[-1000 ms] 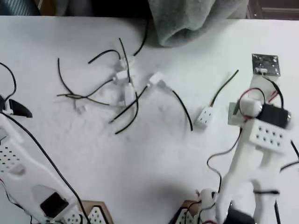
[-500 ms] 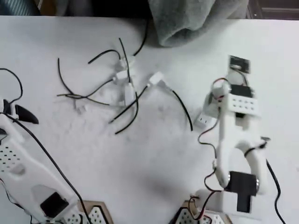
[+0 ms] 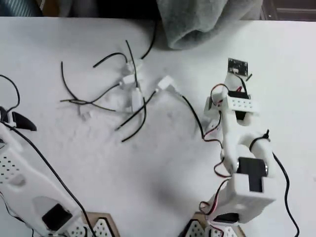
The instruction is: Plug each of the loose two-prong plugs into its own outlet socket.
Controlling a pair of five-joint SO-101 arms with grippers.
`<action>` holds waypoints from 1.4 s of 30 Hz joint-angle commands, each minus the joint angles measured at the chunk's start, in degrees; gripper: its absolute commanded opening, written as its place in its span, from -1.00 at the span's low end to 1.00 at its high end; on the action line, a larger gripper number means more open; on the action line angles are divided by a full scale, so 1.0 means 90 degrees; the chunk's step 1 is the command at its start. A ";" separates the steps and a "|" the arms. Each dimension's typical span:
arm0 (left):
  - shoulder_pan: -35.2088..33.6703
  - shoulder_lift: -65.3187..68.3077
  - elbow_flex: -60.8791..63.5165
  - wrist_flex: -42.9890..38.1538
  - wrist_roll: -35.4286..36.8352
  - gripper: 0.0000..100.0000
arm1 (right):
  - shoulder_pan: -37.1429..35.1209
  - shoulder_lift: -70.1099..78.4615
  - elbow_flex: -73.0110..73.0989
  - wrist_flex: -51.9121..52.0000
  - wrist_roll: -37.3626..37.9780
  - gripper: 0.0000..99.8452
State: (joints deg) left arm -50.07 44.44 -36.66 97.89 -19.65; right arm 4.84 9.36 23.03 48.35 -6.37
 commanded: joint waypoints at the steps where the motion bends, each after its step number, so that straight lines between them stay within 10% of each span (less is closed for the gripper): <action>1: -0.0054 -0.0415 -0.0234 -0.0049 -0.0088 -0.33 | -0.0034 0.0112 -0.0381 -0.0015 -0.0127 -0.61; 19: -0.0083 -0.0415 -0.0234 0.0000 -0.0088 -0.33 | -0.0181 0.0200 -0.2510 0.3355 -0.0117 -0.92; 33: -0.0200 -0.0415 -0.0225 0.0010 -0.0088 -0.33 | -0.2652 0.0259 -0.5617 0.5563 -0.0195 -0.92; 42: -0.0190 -0.0425 -0.0225 0.0078 -0.0088 -0.33 | -0.4156 0.0737 -0.4190 0.5250 -0.2422 -0.92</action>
State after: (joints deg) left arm -51.56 44.44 -36.66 97.98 -19.65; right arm -30.51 15.60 -18.02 97.41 -23.25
